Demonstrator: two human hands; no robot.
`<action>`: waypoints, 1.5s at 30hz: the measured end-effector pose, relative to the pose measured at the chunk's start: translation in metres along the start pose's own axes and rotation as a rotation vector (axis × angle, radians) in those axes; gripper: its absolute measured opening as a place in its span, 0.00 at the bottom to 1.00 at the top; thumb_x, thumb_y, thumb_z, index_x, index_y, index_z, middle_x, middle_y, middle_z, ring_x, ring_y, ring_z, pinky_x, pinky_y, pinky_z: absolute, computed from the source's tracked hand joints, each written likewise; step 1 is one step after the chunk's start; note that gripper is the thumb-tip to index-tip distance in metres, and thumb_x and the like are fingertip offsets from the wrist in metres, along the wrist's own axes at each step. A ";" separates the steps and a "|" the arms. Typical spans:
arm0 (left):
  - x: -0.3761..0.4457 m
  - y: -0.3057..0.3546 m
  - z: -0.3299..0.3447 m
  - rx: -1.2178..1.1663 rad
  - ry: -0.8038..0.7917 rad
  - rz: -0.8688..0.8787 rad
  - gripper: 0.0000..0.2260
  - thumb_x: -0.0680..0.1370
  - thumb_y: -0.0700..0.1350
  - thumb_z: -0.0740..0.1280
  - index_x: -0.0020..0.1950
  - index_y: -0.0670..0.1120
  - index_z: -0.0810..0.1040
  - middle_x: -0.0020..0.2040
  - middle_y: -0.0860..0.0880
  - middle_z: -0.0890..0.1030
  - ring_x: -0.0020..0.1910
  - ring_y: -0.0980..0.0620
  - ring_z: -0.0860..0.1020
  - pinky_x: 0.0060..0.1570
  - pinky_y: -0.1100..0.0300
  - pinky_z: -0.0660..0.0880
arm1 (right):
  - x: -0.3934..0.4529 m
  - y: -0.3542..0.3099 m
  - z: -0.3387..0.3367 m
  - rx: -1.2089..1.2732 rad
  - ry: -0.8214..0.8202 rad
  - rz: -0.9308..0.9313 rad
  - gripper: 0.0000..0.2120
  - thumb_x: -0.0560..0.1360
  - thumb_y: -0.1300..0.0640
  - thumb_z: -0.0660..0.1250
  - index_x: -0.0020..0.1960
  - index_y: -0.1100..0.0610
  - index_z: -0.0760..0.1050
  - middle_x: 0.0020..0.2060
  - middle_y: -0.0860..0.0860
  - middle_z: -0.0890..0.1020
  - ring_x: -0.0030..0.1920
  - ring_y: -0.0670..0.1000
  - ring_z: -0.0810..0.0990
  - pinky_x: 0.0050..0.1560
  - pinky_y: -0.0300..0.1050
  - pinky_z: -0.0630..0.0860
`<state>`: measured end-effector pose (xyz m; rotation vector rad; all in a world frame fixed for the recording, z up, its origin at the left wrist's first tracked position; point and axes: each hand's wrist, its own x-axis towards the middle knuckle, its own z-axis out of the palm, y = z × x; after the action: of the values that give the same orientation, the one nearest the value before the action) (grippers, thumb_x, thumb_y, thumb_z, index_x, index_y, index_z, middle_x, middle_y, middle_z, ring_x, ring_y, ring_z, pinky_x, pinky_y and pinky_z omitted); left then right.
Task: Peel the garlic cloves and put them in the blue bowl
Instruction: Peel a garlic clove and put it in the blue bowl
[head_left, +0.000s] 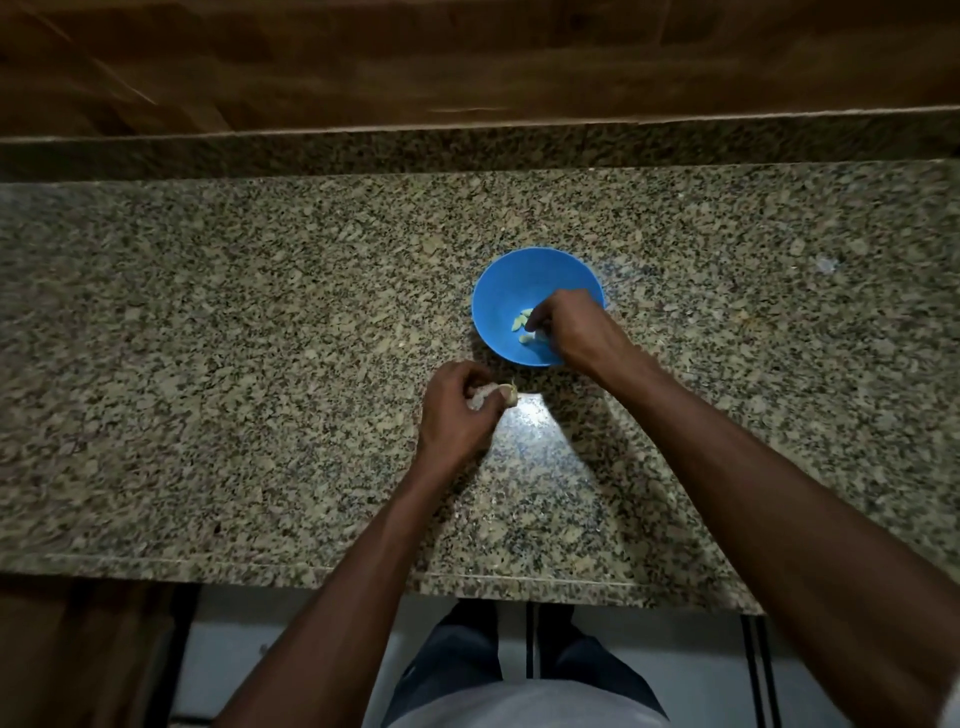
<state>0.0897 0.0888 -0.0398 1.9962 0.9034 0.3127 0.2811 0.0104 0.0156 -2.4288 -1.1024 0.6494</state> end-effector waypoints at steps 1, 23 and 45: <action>0.000 -0.002 0.001 0.045 -0.029 0.022 0.16 0.74 0.53 0.78 0.56 0.48 0.82 0.53 0.50 0.78 0.54 0.50 0.78 0.51 0.55 0.77 | -0.005 0.000 -0.003 -0.009 0.025 -0.005 0.14 0.75 0.61 0.78 0.60 0.62 0.86 0.57 0.60 0.86 0.53 0.58 0.86 0.55 0.55 0.83; -0.044 0.003 0.003 -0.378 -0.044 -0.200 0.07 0.79 0.42 0.75 0.56 0.42 0.86 0.48 0.46 0.88 0.49 0.47 0.87 0.53 0.43 0.84 | -0.101 0.008 0.085 1.003 -0.002 0.251 0.16 0.79 0.58 0.75 0.64 0.63 0.82 0.52 0.58 0.88 0.50 0.54 0.89 0.52 0.52 0.86; -0.049 0.013 -0.002 -0.040 0.017 -0.075 0.05 0.78 0.39 0.75 0.52 0.44 0.87 0.47 0.51 0.88 0.46 0.57 0.85 0.46 0.60 0.84 | -0.104 0.023 0.087 1.096 -0.033 0.203 0.16 0.67 0.63 0.84 0.52 0.65 0.85 0.46 0.62 0.88 0.49 0.62 0.88 0.53 0.66 0.85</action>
<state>0.0603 0.0510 -0.0219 1.9206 0.9737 0.3035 0.1857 -0.0702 -0.0413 -1.5554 -0.3096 1.0110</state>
